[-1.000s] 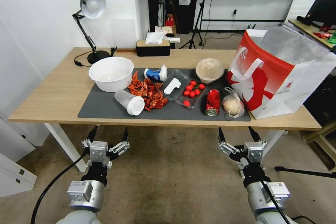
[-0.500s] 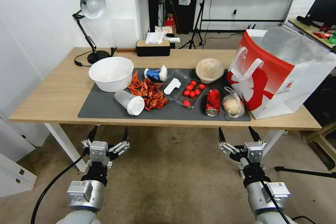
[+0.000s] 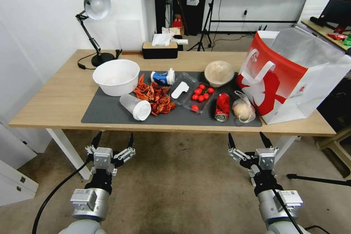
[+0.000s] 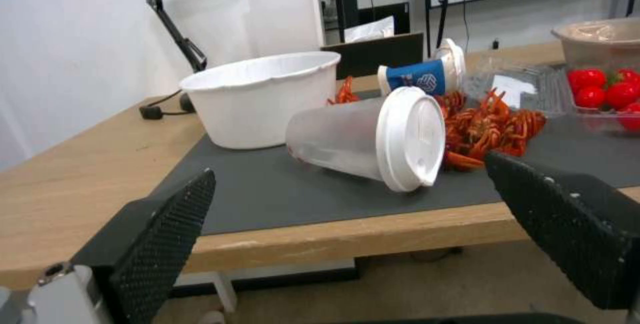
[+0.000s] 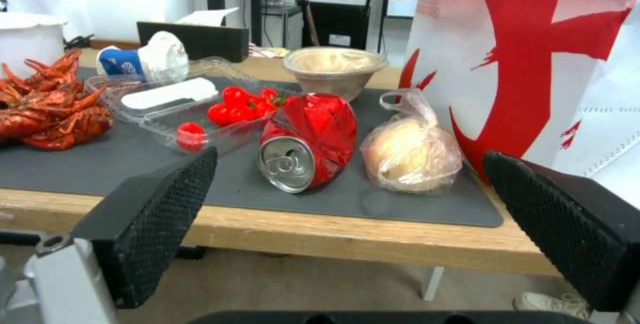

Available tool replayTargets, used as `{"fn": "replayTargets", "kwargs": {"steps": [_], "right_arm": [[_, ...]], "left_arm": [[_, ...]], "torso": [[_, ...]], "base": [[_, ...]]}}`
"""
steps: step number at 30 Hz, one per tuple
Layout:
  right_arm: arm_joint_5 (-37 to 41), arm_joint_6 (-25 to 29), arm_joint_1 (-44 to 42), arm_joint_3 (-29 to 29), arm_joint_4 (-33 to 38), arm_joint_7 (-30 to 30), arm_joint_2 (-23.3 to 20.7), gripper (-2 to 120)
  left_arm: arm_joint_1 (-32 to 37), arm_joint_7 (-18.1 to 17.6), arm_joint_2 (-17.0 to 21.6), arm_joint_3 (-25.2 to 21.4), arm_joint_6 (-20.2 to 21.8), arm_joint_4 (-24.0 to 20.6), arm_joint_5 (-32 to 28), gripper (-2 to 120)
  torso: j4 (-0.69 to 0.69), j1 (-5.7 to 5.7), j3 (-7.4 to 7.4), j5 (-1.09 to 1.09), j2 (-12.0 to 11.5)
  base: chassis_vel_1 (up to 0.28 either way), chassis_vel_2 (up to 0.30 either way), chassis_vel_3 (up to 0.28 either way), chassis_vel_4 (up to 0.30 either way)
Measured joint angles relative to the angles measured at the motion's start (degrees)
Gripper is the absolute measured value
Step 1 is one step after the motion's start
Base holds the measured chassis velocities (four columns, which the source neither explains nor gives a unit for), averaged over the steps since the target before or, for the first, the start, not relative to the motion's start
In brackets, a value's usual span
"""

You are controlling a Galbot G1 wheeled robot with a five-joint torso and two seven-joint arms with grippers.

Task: Pick up the trash from the table and place it into the takeout bag.

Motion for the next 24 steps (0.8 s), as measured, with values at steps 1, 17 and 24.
{"fn": "replayTargets", "kwargs": {"steps": [1, 17, 24], "right_arm": [[0.0, 0.0, 0.0, 0.0, 0.0, 0.0, 0.0, 100], [4.3, 3.3, 6.0, -5.8, -8.0, -4.6, 0.2, 100], [4.5, 5.1, 5.5, -5.0, -6.1, -3.6, 0.1, 100]], "left_arm": [[0.0, 0.0, 0.0, 0.0, 0.0, 0.0, 0.0, 100], [2.0, -5.1, -6.2, -6.3, -12.7, 10.5, -3.0, 100], [2.2, -3.8, -6.2, -6.6, -13.0, 9.7, -3.2, 100]], "torso": [[0.00, 0.00, 0.00, 0.00, 0.0], [-0.01, 0.02, 0.01, -0.01, 0.0], [0.00, 0.01, 0.00, 0.00, 0.0]], "base": [[0.000, 0.000, 0.000, 0.000], [0.000, 0.000, 0.000, 0.000], [0.000, 0.000, 0.000, 0.000]]}}
